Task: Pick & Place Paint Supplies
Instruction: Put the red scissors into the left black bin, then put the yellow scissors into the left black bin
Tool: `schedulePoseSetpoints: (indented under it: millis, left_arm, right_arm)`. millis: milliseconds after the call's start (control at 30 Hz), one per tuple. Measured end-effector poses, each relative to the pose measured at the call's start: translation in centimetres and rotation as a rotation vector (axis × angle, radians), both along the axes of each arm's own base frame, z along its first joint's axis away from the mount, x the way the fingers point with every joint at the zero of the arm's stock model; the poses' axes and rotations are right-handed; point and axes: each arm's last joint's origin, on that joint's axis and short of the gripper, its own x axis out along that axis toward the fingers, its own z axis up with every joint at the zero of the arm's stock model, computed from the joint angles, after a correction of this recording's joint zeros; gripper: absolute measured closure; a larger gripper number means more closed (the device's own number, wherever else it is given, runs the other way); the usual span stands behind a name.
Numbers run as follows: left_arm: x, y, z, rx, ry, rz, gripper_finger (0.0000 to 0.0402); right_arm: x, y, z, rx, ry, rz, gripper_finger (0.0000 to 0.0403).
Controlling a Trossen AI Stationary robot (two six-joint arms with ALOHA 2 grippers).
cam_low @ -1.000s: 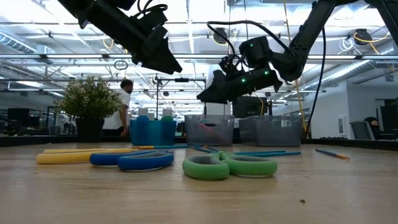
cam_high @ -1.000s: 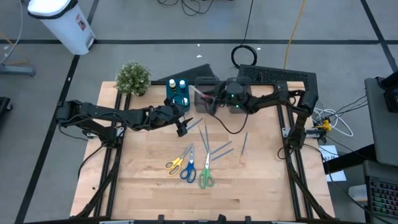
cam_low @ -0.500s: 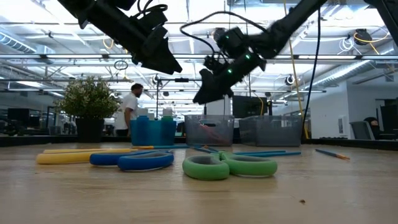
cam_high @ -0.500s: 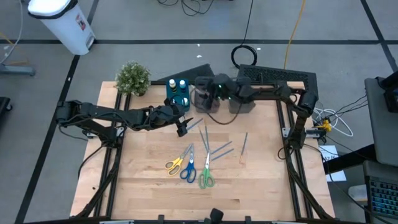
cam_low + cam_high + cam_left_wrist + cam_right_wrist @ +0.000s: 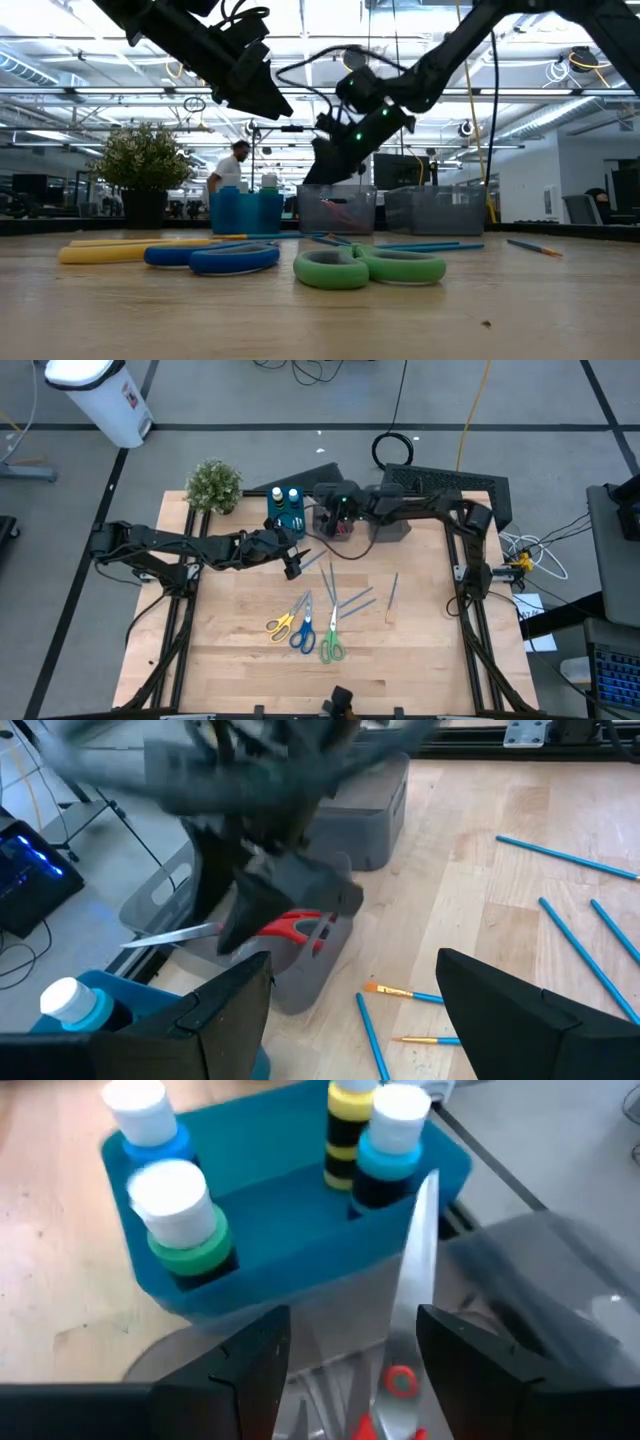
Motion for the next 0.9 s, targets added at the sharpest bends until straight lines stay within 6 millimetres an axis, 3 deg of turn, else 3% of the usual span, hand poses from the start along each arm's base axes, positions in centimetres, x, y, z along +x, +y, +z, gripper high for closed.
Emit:
schedulePoseSetpoints:
  millis: [167,367,633,767,900]
  left_arm:
    - [0.0,-0.1,0.0,-0.002,-0.001,-0.004,0.0117]
    - [0.0,-0.1,0.0,-0.003,0.001,-0.003,0.0117]
    - [0.0,-0.1,-0.1,-0.006,0.006,-0.001,0.0117]
    - [0.0,-0.1,-0.1,-0.013,0.004,-0.005,0.0117]
    - [0.0,-0.2,-0.1,-0.035,-0.001,-0.026,0.0117]
  right_arm:
    - [0.3,-0.6,-1.6,-0.005,0.008,-0.04,0.0195]
    - [0.2,-0.6,-1.7,-0.03,0.026,-0.075,0.02]
    - [0.2,-0.7,-1.7,-0.026,0.024,-0.081,0.0247]
    - [0.0,-0.2,-0.6,-0.026,0.028,-0.073,0.0258]
    - [-0.5,1.1,2.4,-0.036,0.005,-0.053,0.0256]
